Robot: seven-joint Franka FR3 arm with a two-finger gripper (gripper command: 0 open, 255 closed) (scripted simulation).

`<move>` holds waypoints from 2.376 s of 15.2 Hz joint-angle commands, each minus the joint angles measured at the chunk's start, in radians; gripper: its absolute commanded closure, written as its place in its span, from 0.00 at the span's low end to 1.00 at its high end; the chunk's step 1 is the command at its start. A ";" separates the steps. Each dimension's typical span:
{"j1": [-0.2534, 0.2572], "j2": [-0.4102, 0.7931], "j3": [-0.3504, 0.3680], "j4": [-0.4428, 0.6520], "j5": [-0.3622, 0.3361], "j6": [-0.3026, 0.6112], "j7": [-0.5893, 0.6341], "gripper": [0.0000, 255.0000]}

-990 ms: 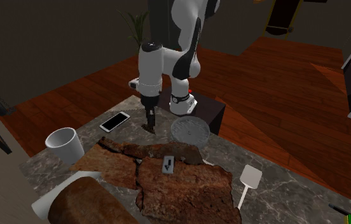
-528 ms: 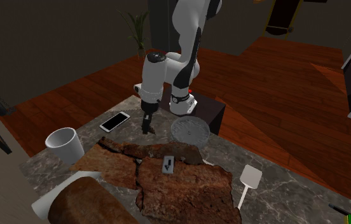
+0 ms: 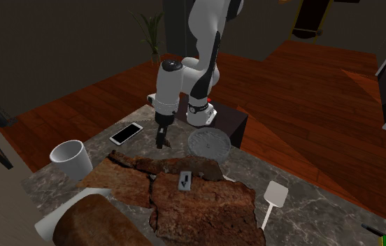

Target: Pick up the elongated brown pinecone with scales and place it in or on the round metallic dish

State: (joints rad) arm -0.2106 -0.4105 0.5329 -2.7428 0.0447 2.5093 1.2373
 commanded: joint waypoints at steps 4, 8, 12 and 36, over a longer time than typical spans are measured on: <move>0.000 0.000 0.000 0.000 0.000 0.000 0.000 1.00; 0.000 -0.001 0.000 0.000 0.001 -0.001 0.000 1.00; 0.005 -0.012 -0.006 0.006 0.005 -0.017 -0.006 1.00; 0.060 -0.201 -0.085 0.188 0.050 -0.384 -0.067 1.00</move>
State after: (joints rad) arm -0.1569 -0.6054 0.4399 -2.5601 0.0902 2.1377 1.1598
